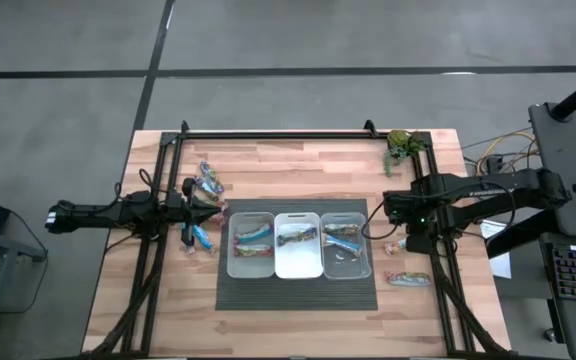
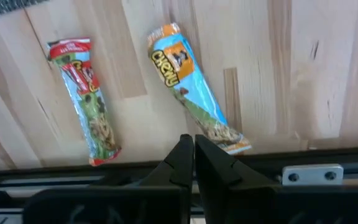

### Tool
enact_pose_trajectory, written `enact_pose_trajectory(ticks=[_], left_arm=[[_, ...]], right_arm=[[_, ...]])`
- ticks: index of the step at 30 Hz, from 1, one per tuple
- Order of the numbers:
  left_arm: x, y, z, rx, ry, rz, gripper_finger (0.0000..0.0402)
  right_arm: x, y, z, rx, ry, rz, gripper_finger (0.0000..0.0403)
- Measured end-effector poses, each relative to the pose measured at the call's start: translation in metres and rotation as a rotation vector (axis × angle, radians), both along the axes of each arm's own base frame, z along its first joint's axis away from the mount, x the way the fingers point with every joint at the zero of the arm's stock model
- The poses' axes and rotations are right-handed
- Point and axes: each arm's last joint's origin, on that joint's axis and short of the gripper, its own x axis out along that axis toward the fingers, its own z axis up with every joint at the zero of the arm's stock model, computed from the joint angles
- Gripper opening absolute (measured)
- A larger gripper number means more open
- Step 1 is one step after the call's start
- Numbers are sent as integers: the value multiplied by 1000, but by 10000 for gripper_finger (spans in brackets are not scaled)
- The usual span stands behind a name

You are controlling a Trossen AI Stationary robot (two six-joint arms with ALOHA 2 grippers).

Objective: Pick and place Granola Bars by type
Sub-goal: Put the right yellow granola bar into the transparent bin

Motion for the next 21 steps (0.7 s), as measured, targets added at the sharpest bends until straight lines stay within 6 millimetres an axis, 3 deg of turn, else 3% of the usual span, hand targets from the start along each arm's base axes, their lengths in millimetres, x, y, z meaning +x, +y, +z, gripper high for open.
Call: enact_pose_trajectory(ticks=[12,21], left_arm=[[0,0,0,0,0,0,0],[0,0,0,0,0,0,0]], right_arm=[[23,-2,23,-54,-164,-19,8],[30,0,24,-56,-247,-5,8]])
